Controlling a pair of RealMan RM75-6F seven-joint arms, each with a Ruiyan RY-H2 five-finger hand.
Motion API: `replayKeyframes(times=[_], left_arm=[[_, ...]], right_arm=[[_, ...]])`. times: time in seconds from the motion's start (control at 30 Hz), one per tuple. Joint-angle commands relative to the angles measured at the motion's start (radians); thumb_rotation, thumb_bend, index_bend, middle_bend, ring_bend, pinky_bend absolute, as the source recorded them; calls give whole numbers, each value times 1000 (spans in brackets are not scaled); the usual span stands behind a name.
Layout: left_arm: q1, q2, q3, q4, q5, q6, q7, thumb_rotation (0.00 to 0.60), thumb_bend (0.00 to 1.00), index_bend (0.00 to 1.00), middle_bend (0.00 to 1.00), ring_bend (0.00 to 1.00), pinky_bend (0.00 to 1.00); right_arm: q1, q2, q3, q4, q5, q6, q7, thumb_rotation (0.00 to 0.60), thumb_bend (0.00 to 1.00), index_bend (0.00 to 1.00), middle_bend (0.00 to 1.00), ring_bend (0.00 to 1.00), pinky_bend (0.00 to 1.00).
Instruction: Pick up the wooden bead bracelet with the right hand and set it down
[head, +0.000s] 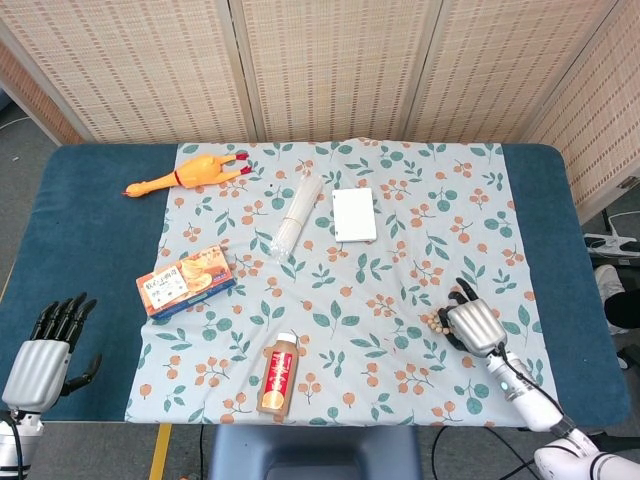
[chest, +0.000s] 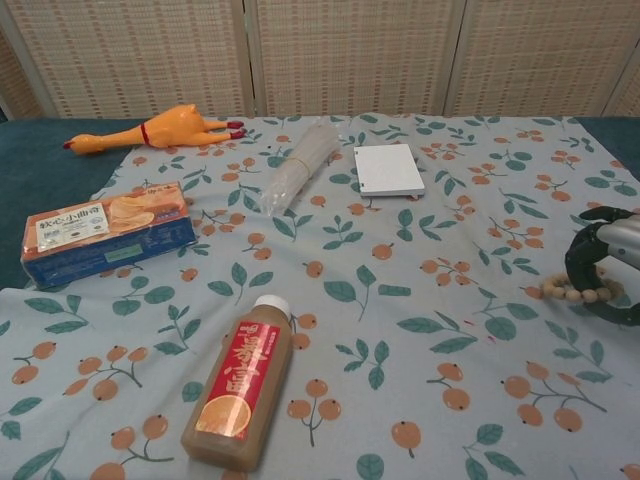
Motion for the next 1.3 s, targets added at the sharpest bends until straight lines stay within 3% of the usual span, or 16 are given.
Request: replayKeyframes(times=[0.03, 0.17, 0.37, 0.6, 0.73, 0.87, 0.93, 1.03, 1.17, 1.3], left_arm=[[0, 0, 1, 0, 1, 0, 1, 600, 423, 0, 0, 0, 41], [0, -1, 3, -1, 5, 0, 4, 600, 424, 0, 0, 0, 41], [1, -1, 3, -4, 4, 1, 4, 600, 425, 0, 0, 0, 41], [1, 0, 2, -4, 1, -1, 0, 600, 424, 0, 0, 0, 41], [1, 1, 4, -3, 2, 0, -5, 600, 432, 0, 0, 0, 41], [2, 3, 2, -1, 1, 1, -13, 600, 434, 0, 0, 0, 41], [1, 4, 1, 0, -1, 0, -16, 600, 435, 0, 0, 0, 41], [-1, 4, 0, 2, -3, -4, -19, 600, 434, 0, 0, 0, 41], [-3, 3, 0, 4, -7, -10, -18, 600, 435, 0, 0, 0, 42], [-3, 3, 0, 3, -7, -10, -16, 600, 435, 0, 0, 0, 42]], right_arm=[[20, 129, 83, -292, 204, -185, 395, 600, 613, 815, 606, 237, 0], [65, 247, 192, -459, 356, -378, 723, 600, 645, 814, 606, 239, 0], [108, 317, 327, -523, 390, -533, 1020, 600, 650, 804, 607, 242, 0], [42, 281, 502, -568, 342, -708, 1541, 600, 650, 748, 606, 242, 21], [-19, 217, 544, -563, 221, -769, 1737, 569, 651, 657, 605, 240, 73], [-36, 172, 515, -537, 55, -708, 1860, 421, 651, 580, 605, 238, 90], [-25, 169, 482, -521, -18, -660, 1925, 384, 651, 561, 605, 238, 90], [12, 180, 404, -487, -135, -558, 2060, 348, 631, 550, 605, 238, 90], [87, 197, 266, -402, -278, -403, 2221, 303, 530, 540, 602, 238, 90], [147, 194, 170, -336, -326, -314, 2244, 223, 397, 521, 597, 230, 91]])
